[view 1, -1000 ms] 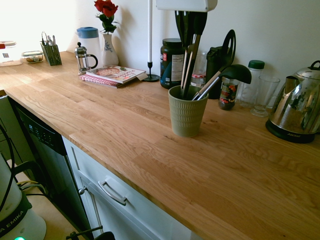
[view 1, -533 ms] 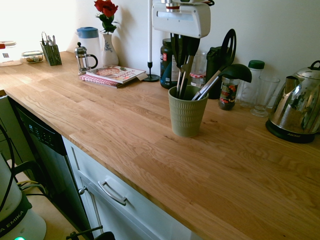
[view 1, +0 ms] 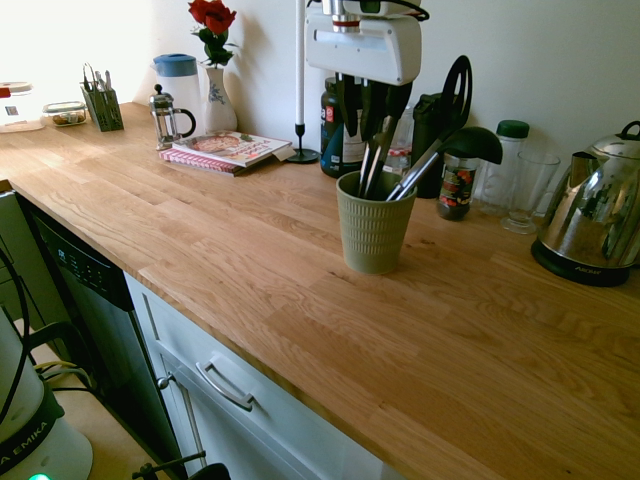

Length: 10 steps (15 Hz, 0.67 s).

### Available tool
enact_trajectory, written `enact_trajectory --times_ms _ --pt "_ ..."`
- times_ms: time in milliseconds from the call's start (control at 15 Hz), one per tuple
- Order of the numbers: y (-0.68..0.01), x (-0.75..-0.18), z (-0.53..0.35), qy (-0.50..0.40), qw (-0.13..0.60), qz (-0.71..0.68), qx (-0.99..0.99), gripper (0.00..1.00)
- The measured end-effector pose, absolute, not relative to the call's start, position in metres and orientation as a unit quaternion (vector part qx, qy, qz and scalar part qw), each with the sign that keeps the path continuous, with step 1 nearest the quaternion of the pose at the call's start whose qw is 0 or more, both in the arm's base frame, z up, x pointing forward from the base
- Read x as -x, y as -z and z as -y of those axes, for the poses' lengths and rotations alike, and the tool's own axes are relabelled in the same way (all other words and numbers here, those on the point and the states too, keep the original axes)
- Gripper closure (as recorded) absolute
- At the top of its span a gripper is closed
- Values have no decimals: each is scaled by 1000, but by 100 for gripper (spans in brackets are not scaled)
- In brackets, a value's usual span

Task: Put the tongs back in the holder

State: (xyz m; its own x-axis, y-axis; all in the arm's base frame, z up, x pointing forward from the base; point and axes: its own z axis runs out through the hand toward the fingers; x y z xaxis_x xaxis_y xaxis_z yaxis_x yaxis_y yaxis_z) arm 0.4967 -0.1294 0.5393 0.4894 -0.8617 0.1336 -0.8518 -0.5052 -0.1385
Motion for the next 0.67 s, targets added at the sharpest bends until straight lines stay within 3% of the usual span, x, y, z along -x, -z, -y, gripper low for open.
enact_trajectory --times_ms 400,667 --pt "-599 -444 57 92 19 -445 891 0" --pt "-534 -429 0 25 -9 -408 913 0"
